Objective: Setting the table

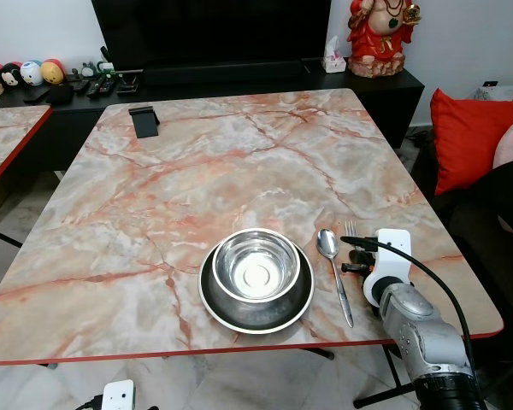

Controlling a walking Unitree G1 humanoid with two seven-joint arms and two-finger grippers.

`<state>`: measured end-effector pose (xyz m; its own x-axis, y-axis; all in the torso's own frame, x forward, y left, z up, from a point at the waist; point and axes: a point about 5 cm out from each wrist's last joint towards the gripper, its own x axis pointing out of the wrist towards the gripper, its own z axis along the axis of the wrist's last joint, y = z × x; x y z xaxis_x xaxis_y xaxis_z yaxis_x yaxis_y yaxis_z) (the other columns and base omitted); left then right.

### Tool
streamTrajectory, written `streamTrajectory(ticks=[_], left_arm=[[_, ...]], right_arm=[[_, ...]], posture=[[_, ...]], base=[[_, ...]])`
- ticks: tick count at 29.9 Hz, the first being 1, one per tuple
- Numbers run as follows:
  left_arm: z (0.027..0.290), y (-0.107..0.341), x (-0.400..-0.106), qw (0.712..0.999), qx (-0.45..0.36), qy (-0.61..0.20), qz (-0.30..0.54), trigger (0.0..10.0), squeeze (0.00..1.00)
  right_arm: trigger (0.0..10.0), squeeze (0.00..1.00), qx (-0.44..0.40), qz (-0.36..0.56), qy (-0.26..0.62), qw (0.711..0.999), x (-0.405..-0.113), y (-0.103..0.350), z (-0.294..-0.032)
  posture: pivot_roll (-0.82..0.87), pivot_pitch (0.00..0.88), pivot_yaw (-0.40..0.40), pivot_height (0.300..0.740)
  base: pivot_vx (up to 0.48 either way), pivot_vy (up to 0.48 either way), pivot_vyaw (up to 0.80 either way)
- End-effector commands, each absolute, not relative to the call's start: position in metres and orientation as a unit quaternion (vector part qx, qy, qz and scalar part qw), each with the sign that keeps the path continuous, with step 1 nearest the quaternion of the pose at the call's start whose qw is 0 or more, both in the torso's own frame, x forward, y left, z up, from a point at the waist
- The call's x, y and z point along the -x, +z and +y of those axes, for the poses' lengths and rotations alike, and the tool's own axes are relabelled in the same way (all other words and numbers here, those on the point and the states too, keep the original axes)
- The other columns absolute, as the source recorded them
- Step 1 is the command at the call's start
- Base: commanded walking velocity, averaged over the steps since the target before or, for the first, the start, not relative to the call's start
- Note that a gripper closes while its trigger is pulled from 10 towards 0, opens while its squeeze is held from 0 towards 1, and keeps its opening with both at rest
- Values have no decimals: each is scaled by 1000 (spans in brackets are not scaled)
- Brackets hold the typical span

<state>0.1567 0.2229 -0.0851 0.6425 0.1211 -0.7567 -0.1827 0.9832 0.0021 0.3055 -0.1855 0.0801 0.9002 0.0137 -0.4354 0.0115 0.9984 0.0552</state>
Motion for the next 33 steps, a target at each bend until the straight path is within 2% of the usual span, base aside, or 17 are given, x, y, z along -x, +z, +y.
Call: streamTrajectory(ticks=[1, 33], left_arm=[[227, -86, -152, 902, 32, 89, 421, 10000, 0], [228, -86, -152, 902, 30, 88, 421, 10000, 0]], right_arm=[[10000, 0, -28, 245, 1, 969, -301, 70, -185], [10000, 0, -16, 256, 10, 967, -297, 63, -179]], posture=[[-104, 0, 59, 740], [-100, 0, 62, 740]], base=[[0, 0, 0], [0, 0, 0]])
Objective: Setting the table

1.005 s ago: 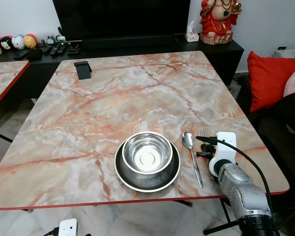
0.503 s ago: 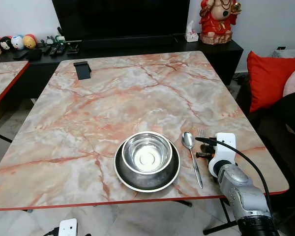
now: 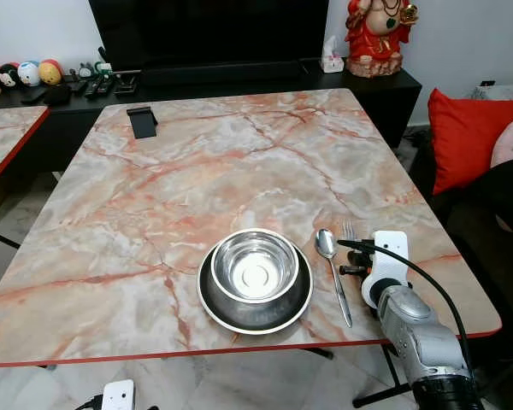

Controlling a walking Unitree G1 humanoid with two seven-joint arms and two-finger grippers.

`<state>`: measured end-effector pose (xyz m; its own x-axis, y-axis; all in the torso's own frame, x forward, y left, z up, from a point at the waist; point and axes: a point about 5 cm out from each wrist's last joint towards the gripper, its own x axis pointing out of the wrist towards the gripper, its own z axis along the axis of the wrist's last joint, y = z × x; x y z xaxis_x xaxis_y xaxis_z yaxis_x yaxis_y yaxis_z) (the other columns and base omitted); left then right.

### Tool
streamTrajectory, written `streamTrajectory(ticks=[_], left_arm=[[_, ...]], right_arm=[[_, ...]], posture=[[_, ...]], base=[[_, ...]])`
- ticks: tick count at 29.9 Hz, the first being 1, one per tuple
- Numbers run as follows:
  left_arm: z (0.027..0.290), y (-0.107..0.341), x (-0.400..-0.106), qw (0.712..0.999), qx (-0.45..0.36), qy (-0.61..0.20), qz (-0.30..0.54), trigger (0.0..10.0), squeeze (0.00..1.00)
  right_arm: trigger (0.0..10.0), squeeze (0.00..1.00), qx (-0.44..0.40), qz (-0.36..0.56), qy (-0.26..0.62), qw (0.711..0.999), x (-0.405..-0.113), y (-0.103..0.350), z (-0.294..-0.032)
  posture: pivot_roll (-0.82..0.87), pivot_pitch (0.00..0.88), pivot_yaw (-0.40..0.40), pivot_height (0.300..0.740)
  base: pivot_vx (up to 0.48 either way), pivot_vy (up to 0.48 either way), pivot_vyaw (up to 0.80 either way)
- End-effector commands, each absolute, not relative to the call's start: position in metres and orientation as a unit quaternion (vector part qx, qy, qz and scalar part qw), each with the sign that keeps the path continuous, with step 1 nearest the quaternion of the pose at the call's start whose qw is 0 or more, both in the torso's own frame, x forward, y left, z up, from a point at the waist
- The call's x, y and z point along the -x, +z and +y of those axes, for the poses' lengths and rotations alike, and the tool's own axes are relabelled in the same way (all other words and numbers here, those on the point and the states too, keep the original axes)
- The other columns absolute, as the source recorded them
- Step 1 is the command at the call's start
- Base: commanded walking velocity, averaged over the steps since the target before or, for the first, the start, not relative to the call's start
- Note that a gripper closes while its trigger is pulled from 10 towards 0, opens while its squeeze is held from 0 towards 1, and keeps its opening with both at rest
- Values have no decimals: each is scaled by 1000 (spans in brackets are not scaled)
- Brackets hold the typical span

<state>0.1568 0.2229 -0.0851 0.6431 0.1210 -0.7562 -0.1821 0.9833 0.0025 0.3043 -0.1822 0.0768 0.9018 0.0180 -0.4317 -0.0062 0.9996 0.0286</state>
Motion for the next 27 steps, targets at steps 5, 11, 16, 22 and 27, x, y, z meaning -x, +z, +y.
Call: streamTrajectory(ticks=[5, 11, 16, 22, 27], left_arm=[[228, -86, -152, 902, 30, 88, 421, 10000, 0], [228, -86, -152, 902, 30, 88, 421, 10000, 0], [228, -86, -153, 903, 30, 88, 420, 10000, 0], [228, -86, -153, 903, 29, 87, 421, 10000, 0], [228, -86, -153, 902, 28, 88, 421, 10000, 0]], right_arm=[[10000, 0, -16, 256, 15, 966, -297, 62, -176], [10000, 0, -16, 256, 17, 966, -297, 63, -175], [10000, 0, -15, 257, 17, 966, -297, 62, -174], [10000, 20, -15, 257, 18, 966, -297, 62, -174], [10000, 404, -15, 258, 18, 966, -297, 62, -174]], posture=[[-99, 0, 61, 740], [-100, 0, 62, 740], [-100, 0, 62, 740], [-98, 0, 64, 740], [-97, 0, 64, 740]], base=[[0, 0, 0], [0, 0, 0], [0, 0, 0], [0, 0, 0], [0, 0, 0]])
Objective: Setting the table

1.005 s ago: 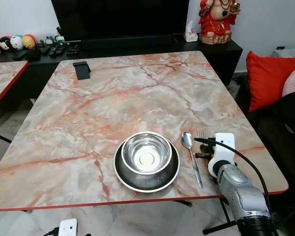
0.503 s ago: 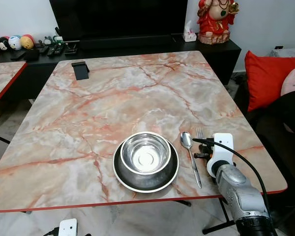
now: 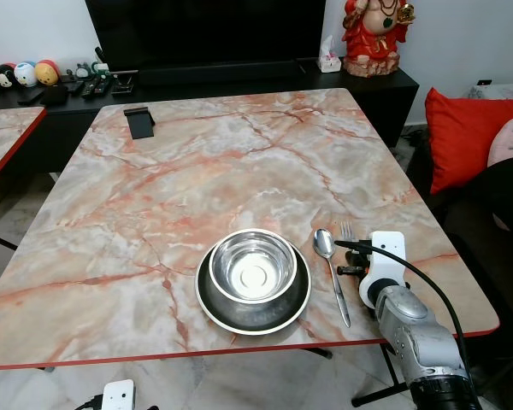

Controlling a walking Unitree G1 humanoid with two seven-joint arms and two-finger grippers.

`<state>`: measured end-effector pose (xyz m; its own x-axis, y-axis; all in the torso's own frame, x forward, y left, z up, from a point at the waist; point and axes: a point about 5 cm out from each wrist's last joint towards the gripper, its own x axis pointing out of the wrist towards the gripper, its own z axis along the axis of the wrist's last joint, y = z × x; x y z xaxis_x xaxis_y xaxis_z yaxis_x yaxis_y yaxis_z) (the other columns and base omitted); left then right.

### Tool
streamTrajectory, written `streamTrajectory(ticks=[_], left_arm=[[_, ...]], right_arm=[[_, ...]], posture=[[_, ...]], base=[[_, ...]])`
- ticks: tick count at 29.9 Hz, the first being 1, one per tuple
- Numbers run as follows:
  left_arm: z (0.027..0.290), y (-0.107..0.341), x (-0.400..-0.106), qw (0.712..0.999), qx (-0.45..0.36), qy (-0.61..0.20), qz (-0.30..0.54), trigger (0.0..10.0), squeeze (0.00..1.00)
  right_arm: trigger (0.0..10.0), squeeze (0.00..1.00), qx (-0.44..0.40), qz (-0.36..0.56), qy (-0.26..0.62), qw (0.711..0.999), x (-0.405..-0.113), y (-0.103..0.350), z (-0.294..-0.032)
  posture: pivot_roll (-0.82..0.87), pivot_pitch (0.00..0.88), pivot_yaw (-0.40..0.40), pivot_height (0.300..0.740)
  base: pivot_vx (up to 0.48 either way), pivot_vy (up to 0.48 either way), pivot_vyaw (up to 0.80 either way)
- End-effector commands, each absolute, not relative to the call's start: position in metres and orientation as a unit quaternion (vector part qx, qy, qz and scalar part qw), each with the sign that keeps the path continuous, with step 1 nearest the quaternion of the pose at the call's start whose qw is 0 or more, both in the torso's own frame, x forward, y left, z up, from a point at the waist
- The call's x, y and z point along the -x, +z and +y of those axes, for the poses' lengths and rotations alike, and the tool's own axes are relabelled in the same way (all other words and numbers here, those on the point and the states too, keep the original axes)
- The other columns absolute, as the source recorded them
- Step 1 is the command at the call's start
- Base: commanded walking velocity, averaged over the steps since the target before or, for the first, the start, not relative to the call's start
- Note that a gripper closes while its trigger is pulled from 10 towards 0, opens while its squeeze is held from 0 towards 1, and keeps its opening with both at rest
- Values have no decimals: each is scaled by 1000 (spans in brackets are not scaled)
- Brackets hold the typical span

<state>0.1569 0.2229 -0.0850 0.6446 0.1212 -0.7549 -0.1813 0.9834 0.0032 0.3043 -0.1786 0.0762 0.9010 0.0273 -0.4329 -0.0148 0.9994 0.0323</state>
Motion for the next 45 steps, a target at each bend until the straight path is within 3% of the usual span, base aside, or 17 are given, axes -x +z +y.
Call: streamTrajectory(ticks=[1, 14, 15, 16, 17, 25, 27, 28, 29, 30, 31, 45], left_arm=[[228, -86, -153, 902, 28, 87, 421, 10000, 0], [228, -86, -153, 903, 27, 86, 421, 10000, 0], [228, -86, -153, 903, 27, 86, 421, 10000, 0], [228, -86, -153, 902, 27, 86, 421, 10000, 0], [228, -86, -153, 902, 27, 86, 421, 10000, 0], [228, -86, -153, 903, 27, 86, 421, 10000, 0], [228, -86, -153, 903, 27, 86, 421, 10000, 0], [228, -86, -153, 903, 27, 86, 421, 10000, 0], [228, -86, -153, 903, 27, 86, 421, 10000, 0], [228, -86, -153, 903, 27, 86, 421, 10000, 0], [228, -86, -153, 903, 27, 86, 421, 10000, 0], [228, -86, -152, 902, 28, 85, 421, 10000, 0]], right_arm=[[10000, 420, -15, 258, 18, 966, -297, 62, -174], [10000, 408, -16, 258, 19, 966, -298, 62, -173], [10000, 659, -16, 258, 19, 966, -298, 62, -173], [10000, 835, -16, 258, 19, 966, -298, 62, -173], [10000, 906, -16, 258, 19, 966, -298, 61, -173], [10000, 914, -15, 261, 21, 965, -297, 61, -172], [10000, 890, -14, 262, 21, 965, -297, 61, -172], [10000, 820, -13, 262, 21, 965, -297, 61, -172], [10000, 529, -13, 263, 21, 965, -297, 60, -172], [10000, 353, -12, 263, 21, 964, -297, 60, -172], [10000, 0, -12, 263, 20, 964, -297, 60, -173], [10000, 0, -3, 260, 10, 965, -297, 62, -176]], posture=[[-97, 0, 64, 740], [-99, 0, 64, 740], [-99, 0, 66, 740], [-98, 0, 64, 740], [-98, 0, 64, 740], [-97, 0, 64, 740], [-97, 0, 64, 740], [-98, 0, 65, 740], [-98, 0, 65, 740], [-99, 0, 65, 740], [-98, 0, 65, 740], [-99, 0, 65, 740]], base=[[0, 0, 0], [0, 0, 0], [0, 0, 0], [0, 0, 0], [0, 0, 0], [0, 0, 0], [0, 0, 0], [0, 0, 0], [0, 0, 0], [0, 0, 0], [0, 0, 0], [0, 0, 0]])
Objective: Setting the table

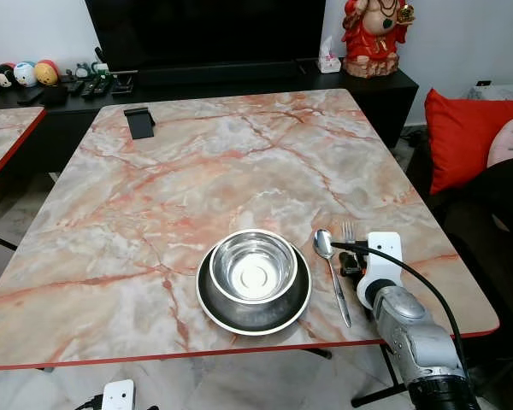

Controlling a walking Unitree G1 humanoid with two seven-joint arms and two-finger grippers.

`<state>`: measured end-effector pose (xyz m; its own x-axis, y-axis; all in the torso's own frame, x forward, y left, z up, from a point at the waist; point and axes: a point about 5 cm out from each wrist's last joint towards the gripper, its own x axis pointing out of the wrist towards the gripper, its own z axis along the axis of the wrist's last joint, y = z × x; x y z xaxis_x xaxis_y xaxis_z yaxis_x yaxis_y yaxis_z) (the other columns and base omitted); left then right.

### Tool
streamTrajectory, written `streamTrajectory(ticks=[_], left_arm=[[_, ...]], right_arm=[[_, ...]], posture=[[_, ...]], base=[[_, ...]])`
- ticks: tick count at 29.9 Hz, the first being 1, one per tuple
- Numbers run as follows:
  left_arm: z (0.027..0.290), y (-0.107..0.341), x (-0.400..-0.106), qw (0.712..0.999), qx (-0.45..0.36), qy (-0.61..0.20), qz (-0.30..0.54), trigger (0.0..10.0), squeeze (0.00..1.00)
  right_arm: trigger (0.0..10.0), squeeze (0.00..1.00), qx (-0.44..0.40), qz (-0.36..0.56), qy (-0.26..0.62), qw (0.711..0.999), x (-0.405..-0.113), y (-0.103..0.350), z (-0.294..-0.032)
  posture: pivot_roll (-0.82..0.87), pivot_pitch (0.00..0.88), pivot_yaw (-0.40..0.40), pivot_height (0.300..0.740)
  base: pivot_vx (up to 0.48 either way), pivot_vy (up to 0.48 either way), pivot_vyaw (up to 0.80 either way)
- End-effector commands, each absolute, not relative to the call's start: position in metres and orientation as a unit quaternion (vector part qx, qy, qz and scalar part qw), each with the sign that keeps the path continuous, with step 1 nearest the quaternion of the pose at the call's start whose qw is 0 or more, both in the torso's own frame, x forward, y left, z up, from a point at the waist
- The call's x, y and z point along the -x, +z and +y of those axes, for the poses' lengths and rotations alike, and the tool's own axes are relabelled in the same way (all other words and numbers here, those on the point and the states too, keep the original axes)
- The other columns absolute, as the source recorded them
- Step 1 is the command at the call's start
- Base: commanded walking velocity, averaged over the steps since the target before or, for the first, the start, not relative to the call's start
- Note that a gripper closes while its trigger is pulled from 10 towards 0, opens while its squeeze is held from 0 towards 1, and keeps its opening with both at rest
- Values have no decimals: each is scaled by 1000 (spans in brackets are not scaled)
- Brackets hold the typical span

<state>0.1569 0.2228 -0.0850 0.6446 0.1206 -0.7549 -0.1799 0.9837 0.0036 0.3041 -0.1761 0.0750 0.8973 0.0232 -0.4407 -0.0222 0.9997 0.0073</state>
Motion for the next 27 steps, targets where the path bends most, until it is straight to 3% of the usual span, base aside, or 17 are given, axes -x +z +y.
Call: streamTrajectory(ticks=[1, 27], left_arm=[[228, -86, -153, 902, 28, 85, 421, 10000, 0], [228, -86, -153, 903, 25, 78, 422, 10000, 0]], right_arm=[[10000, 0, -2, 258, 8, 966, -298, 63, -176], [10000, 0, 16, 208, -29, 978, -305, 80, -185]], posture=[[-99, 0, 65, 740], [-99, 0, 67, 740]], base=[[0, 0, 0], [0, 0, 0]])
